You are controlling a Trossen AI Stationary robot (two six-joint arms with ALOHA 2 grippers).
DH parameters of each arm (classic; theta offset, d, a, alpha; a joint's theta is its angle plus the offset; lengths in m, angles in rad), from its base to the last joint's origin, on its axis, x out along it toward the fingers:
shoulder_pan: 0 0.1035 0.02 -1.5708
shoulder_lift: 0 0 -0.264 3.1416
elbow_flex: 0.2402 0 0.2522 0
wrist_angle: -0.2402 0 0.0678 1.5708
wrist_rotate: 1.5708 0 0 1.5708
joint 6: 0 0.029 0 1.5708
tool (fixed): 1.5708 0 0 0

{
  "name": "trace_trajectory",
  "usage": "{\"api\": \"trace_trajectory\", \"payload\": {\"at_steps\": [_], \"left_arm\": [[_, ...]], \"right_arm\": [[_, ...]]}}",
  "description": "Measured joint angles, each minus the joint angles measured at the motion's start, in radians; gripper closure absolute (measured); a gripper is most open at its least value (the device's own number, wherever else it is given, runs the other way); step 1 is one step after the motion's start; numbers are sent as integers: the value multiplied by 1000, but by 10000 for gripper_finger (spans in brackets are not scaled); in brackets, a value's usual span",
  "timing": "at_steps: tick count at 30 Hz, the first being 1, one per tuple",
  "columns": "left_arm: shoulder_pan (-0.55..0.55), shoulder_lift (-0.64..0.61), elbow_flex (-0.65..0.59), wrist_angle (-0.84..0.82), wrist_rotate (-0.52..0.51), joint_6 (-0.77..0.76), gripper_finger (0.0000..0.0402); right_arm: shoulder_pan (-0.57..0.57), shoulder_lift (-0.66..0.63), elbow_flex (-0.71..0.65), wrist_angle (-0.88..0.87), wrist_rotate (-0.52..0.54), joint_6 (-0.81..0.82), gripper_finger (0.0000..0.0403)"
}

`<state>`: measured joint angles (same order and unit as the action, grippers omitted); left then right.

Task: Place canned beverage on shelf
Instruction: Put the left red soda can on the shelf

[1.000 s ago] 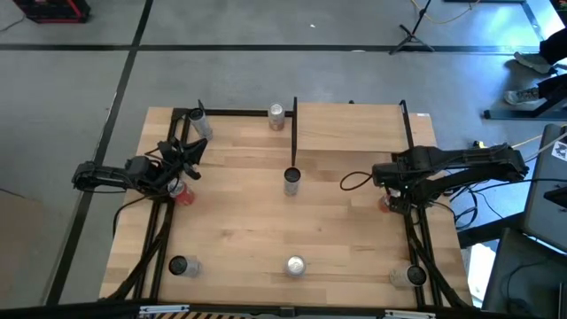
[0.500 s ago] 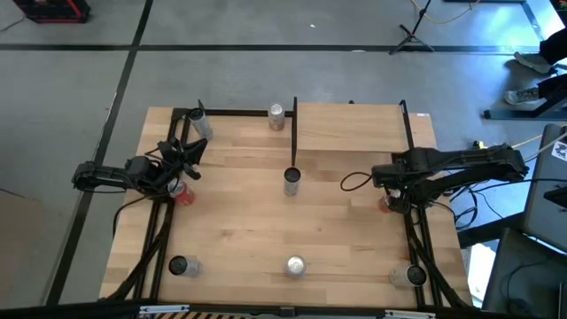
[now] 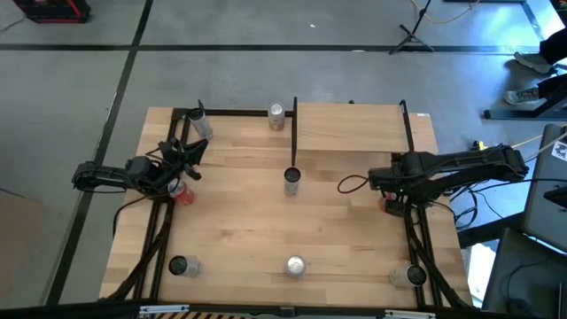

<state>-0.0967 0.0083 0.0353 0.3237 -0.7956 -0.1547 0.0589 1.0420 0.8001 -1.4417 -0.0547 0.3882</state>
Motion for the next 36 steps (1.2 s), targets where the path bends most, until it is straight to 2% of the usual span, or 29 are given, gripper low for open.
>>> {"api": "trace_trajectory", "payload": {"at_steps": [5,12,16,26,31,36], "left_arm": [[0,0,0,0,0,0,366],[0,0,0,0,3,0,366],[0,0,0,1,4,0,366],[0,0,8,-10,30,8,363],[0,8,108,-168,27,28,339],[0,79,239,-298,19,34,302]], "right_arm": [[0,3,0,0,2,-4,78],[0,2,1,-13,-5,-27,172],[0,4,19,-10,-6,-27,175],[0,4,193,-5,11,-48,175],[0,10,297,-3,63,-60,175],[0,61,436,-3,101,-106,175]]}}
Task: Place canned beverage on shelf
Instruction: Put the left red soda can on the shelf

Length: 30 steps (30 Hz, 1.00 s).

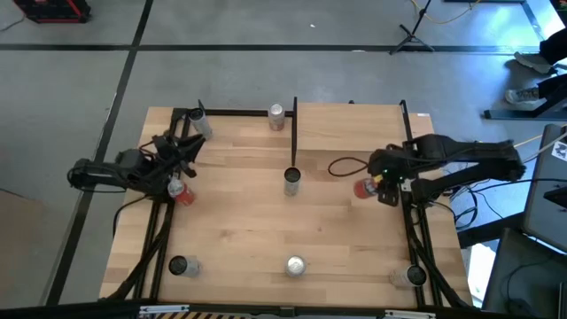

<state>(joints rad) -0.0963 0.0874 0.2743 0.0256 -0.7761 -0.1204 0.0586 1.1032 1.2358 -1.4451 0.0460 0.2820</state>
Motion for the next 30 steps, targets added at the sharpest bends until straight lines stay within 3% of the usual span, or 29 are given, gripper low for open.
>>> {"api": "trace_trajectory", "payload": {"at_steps": [7,16,23,30], "left_arm": [[0,200,133,-19,1,-10,251],[33,433,303,-19,90,-50,232],[105,528,419,-147,232,-152,241],[201,623,539,-289,412,-192,243]], "right_arm": [[-63,94,222,-78,50,-35,175],[-324,152,404,-127,66,-191,176],[-521,189,459,-128,60,-356,176],[-644,243,489,-127,52,-460,176]]}}
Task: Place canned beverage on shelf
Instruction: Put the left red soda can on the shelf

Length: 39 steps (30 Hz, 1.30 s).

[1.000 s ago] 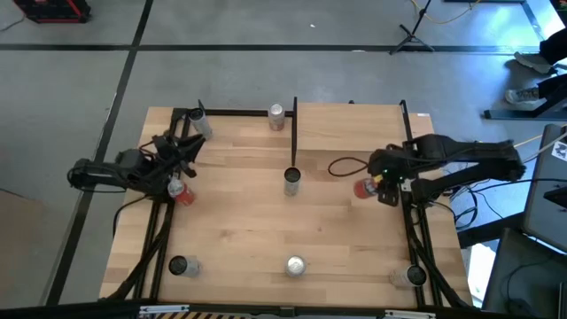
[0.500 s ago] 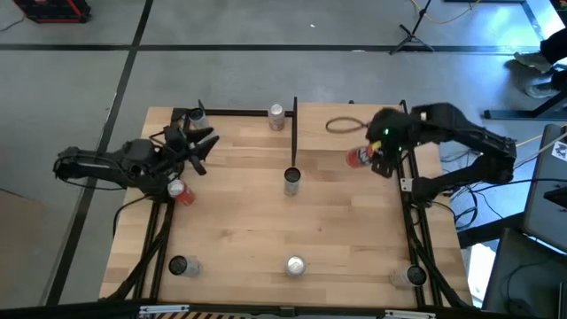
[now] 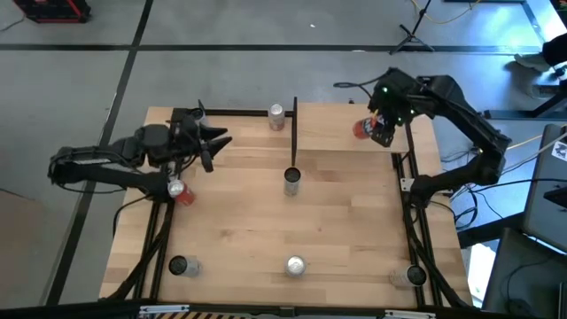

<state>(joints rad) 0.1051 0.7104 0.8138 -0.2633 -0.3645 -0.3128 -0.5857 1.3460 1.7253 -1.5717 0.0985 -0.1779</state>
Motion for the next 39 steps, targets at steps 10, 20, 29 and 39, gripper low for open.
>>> {"api": "trace_trajectory", "payload": {"at_steps": [10,20,29,39], "left_arm": [[115,63,34,-23,175,-29,243],[127,145,34,-21,229,-21,223],[127,195,34,-21,309,31,178],[126,190,34,-19,326,108,176]], "right_arm": [[21,131,151,4,-151,12,176],[316,157,114,2,-249,98,178],[548,204,-115,59,-164,54,178],[633,297,-295,177,-38,-70,178]]}}
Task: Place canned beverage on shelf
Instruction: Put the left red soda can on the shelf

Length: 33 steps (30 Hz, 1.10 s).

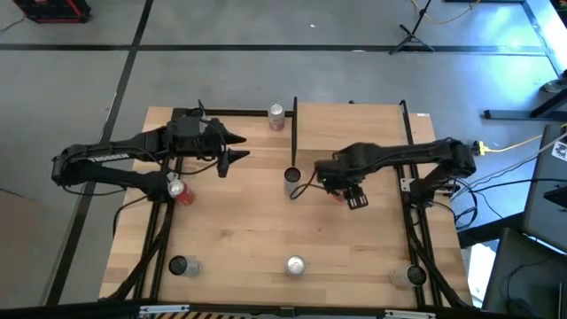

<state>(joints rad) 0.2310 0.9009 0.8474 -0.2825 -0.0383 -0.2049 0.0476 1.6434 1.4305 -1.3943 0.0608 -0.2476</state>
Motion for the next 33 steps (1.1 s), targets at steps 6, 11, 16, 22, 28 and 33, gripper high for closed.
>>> {"api": "trace_trajectory", "payload": {"at_steps": [6,11,16,22,28,33], "left_arm": [[0,0,0,7,0,6,176],[0,0,0,7,0,6,176],[0,0,0,7,0,6,176],[0,0,0,7,0,6,176],[0,0,0,7,0,31,176],[0,-7,0,7,0,51,176]], "right_arm": [[-1,61,-11,28,-8,-16,177],[-2,90,-12,36,-8,-19,167],[-2,101,-12,47,-8,-14,130],[-2,102,2,47,-5,-4,97],[-2,94,112,-11,-14,81,95],[-2,5,143,-31,-76,223,101]]}}
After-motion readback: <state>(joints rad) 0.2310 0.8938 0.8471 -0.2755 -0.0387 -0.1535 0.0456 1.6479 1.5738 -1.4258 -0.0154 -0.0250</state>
